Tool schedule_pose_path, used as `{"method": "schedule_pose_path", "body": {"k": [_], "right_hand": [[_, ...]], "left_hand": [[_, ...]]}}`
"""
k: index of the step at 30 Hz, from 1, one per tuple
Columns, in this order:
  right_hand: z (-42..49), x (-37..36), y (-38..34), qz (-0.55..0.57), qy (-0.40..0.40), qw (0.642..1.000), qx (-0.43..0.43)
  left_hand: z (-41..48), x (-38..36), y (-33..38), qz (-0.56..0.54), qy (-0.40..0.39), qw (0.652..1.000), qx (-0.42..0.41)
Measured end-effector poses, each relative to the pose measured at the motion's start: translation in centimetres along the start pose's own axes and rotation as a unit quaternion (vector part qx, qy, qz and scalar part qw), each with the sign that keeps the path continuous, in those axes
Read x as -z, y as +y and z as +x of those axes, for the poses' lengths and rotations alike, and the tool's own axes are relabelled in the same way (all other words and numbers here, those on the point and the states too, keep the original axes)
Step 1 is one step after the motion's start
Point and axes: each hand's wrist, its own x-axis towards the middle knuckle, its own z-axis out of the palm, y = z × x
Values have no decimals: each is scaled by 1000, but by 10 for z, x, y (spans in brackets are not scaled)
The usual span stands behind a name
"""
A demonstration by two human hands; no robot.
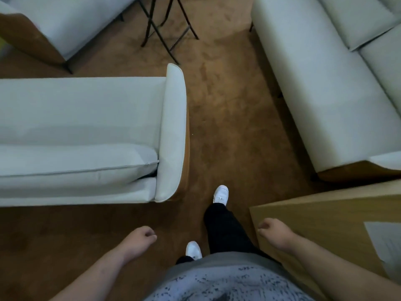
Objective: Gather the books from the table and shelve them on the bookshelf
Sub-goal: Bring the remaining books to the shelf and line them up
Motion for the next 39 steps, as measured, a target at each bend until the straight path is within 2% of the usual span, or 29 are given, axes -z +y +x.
{"method": "schedule_pose_path", "body": {"k": [9, 12, 15, 19, 22, 30, 33, 39], "right_hand": [[96, 116, -88, -59, -40, 997, 31], [123, 170, -121, -55, -12, 998, 32], [140, 220, -149, 3, 30, 999, 46], [157, 267, -177, 38, 57, 996, 55], [179, 293, -186, 33, 40, 998, 42], [252, 382, -226, 13, 5, 999, -41], [279, 419, -259, 13, -5, 999, -41], [328, 491, -345, 86, 7, 996, 3]], "left_hand": [[78, 67, 134, 23, 10, 1000, -6], [108, 96, 185, -38, 46, 998, -24], [132, 128, 228, -88, 53, 994, -26], [165, 168, 263, -58, 52, 996, -34], [192, 196, 276, -56, 46, 997, -14], [277, 272, 328, -77, -22, 996, 43], [308, 313, 365, -69, -36, 997, 25], [364, 392, 449, -78, 1, 997, -23]]}}
